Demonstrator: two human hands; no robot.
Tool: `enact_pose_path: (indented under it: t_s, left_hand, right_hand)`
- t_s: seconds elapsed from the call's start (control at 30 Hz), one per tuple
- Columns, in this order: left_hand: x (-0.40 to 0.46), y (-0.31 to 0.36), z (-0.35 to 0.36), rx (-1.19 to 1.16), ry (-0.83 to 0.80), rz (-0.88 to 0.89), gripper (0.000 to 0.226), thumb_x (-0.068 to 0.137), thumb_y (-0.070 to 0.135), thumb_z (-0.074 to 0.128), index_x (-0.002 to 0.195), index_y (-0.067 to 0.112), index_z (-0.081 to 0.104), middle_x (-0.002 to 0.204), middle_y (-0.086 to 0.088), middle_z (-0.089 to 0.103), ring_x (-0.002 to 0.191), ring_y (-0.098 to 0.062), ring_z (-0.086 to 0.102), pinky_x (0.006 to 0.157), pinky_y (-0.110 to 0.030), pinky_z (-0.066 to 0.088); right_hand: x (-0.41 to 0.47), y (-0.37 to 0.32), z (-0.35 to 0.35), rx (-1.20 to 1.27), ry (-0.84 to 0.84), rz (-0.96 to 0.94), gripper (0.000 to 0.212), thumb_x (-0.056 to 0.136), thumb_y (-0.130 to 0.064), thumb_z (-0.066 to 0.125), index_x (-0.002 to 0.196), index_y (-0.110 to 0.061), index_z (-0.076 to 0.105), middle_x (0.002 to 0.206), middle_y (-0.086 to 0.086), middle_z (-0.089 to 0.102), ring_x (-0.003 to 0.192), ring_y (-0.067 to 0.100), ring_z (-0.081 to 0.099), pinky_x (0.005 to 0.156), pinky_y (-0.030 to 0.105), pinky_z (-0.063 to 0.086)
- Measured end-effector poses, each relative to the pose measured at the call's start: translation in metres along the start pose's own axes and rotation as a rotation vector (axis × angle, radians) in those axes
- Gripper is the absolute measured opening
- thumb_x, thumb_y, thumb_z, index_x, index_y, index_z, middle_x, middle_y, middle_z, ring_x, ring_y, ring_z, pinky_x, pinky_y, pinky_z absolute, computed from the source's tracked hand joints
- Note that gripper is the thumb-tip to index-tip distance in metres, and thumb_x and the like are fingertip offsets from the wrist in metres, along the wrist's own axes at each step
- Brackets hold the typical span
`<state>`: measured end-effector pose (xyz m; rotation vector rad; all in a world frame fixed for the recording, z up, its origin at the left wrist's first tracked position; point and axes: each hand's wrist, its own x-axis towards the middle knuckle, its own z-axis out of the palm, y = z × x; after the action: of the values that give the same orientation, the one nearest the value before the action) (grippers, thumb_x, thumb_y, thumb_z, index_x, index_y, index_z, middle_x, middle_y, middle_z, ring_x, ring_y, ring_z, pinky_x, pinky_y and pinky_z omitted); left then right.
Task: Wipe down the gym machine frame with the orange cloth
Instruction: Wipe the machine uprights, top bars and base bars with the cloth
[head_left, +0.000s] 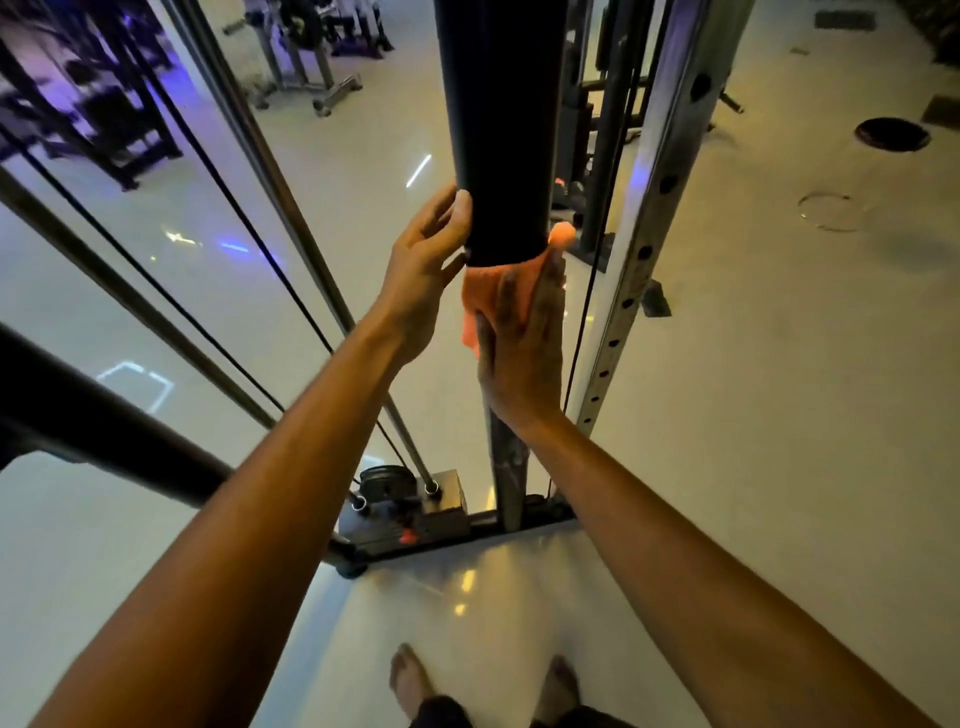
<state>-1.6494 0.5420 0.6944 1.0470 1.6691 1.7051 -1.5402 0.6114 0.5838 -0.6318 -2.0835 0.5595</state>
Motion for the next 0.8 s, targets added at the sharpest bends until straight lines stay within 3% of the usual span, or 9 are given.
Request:
enact_pose_path:
  t_s: [0.1,0.23,0.3,0.37,0.47,0.57,0.7,0.8]
  left_hand:
    - [0.0,-0.02,0.005,-0.011,0.006,-0.012,0.052,0.111,0.038,0.05,0.155,0.01,0.05,0.151,-0.01,0.06,0.145,-0.027,0.054,0.124,-0.056,0.041]
    - [-0.005,-0.049,0.01,-0.025,0.025,-0.047,0.052,0.11,0.036,0.046,0.148,0.002,0.052,0.144,-0.017,0.06,0.141,-0.033,0.054,0.121,-0.053,0.045]
    - [-0.007,-0.062,0.011,-0.032,0.03,-0.066,0.052,0.108,0.036,0.045,0.145,0.0,0.052,0.139,-0.013,0.061,0.14,-0.033,0.054,0.119,-0.047,0.048]
    - [-0.009,-0.073,0.011,-0.038,0.025,-0.071,0.057,0.107,0.037,0.045,0.148,-0.002,0.05,0.141,-0.01,0.061,0.141,-0.03,0.055,0.117,-0.043,0.05]
    - [-0.009,-0.089,0.009,-0.025,0.031,-0.066,0.06,0.107,0.042,0.044,0.154,0.005,0.049,0.15,-0.008,0.061,0.143,-0.025,0.056,0.118,-0.043,0.049]
    - [-0.01,-0.107,0.006,-0.027,0.023,-0.072,0.056,0.109,0.041,0.044,0.153,0.007,0.051,0.149,-0.008,0.061,0.143,-0.025,0.056,0.119,-0.045,0.049]
    - [-0.012,-0.124,0.005,-0.057,0.018,-0.062,0.05,0.109,0.038,0.046,0.149,0.009,0.056,0.145,-0.01,0.061,0.142,-0.028,0.055,0.12,-0.047,0.048]
    - [-0.011,-0.128,0.005,-0.061,0.007,-0.047,0.056,0.107,0.039,0.047,0.152,0.006,0.052,0.144,-0.008,0.062,0.141,-0.028,0.055,0.119,-0.045,0.049]
  right_hand:
    - [-0.042,0.045,0.015,-0.156,-0.138,-0.133,0.117,0.109,-0.034,0.068,0.16,-0.047,-0.036,0.176,0.02,-0.005,0.164,0.054,0.005,0.124,0.071,0.034]
    - [-0.078,0.086,0.035,-0.182,-0.306,-0.103,0.123,0.105,-0.028,0.072,0.162,-0.042,-0.035,0.175,0.031,-0.015,0.165,0.051,-0.005,0.117,0.069,0.046]
    - [-0.072,0.08,0.038,-0.126,-0.28,-0.094,0.103,0.113,-0.038,0.058,0.163,-0.044,-0.032,0.176,0.028,-0.02,0.166,0.048,-0.006,0.114,0.066,0.05]
    - [-0.059,0.066,0.039,-0.054,-0.203,-0.075,0.086,0.117,-0.047,0.042,0.163,-0.046,-0.03,0.176,0.013,-0.032,0.167,0.045,-0.004,0.114,0.064,0.052]
    - [-0.041,0.055,0.043,-0.036,-0.05,-0.089,0.085,0.117,-0.047,0.041,0.163,-0.047,-0.031,0.173,0.001,-0.039,0.167,0.043,-0.005,0.124,0.065,0.04]
    - [-0.057,0.073,0.056,-0.114,-0.06,-0.126,0.093,0.116,-0.044,0.048,0.161,-0.047,-0.034,0.175,0.005,-0.037,0.166,0.047,-0.004,0.13,0.065,0.029]
    - [-0.104,0.113,0.07,-0.229,-0.222,-0.105,0.109,0.109,-0.038,0.066,0.166,-0.043,-0.027,0.176,0.022,-0.017,0.165,0.046,-0.009,0.12,0.071,0.039]
    - [-0.108,0.109,0.071,-0.165,-0.241,-0.069,0.09,0.114,-0.044,0.053,0.168,-0.042,-0.018,0.177,0.021,-0.022,0.167,0.045,-0.008,0.117,0.07,0.044]
